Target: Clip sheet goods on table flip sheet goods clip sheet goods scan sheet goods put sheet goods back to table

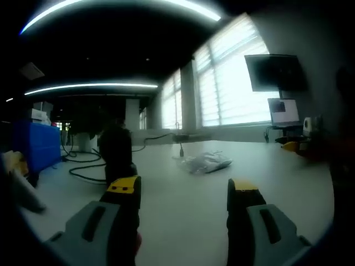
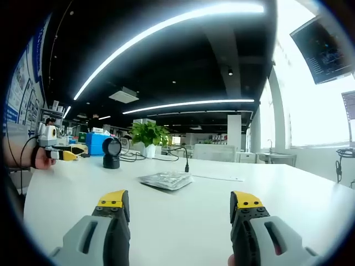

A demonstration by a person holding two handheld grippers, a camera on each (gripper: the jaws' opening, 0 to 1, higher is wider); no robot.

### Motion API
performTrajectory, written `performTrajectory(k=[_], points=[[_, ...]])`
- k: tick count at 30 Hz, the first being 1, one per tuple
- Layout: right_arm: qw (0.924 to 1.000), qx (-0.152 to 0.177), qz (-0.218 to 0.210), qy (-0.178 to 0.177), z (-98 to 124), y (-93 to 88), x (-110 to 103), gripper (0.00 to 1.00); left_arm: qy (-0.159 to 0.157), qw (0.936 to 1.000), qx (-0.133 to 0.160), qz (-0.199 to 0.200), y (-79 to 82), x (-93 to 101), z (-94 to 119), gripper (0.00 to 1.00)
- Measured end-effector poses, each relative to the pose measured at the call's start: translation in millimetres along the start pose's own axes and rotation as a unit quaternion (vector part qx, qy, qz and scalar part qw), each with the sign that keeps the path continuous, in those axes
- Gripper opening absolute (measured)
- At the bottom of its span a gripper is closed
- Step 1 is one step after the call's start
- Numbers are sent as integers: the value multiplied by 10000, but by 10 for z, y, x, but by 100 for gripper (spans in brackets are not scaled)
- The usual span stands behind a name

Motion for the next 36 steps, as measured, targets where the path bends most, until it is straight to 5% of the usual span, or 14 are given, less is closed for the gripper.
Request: performTrajectory(k=[19,28,33,36], points=[[9999,-70,107,84,-12,-2,-32,68,-39,10000,-48,49,-13,-13,-29,55],[9999,-78,120,-1,-2,-4,-16,68,-326,9993,-165,-108,-28,37,-57,58],[9996,-130,243,24,-9,-6,-44,68,-380,9986,-84,352,-2,-78,-85,58],[9992,-207,343,72,-22,-14,-77,68,-387,9989,-20,268,4,-63,-56,58]])
Point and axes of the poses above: the point that each gripper's makers call its tool centre point, and the gripper's own axes: z roughly backward along the fingers, x roughly to its right, y roughly out of its top, the point moved 10 cm from there along z, roughly backward along the fingers, and after that the axes turned 8 degrees about z, right-handed, at the moved point
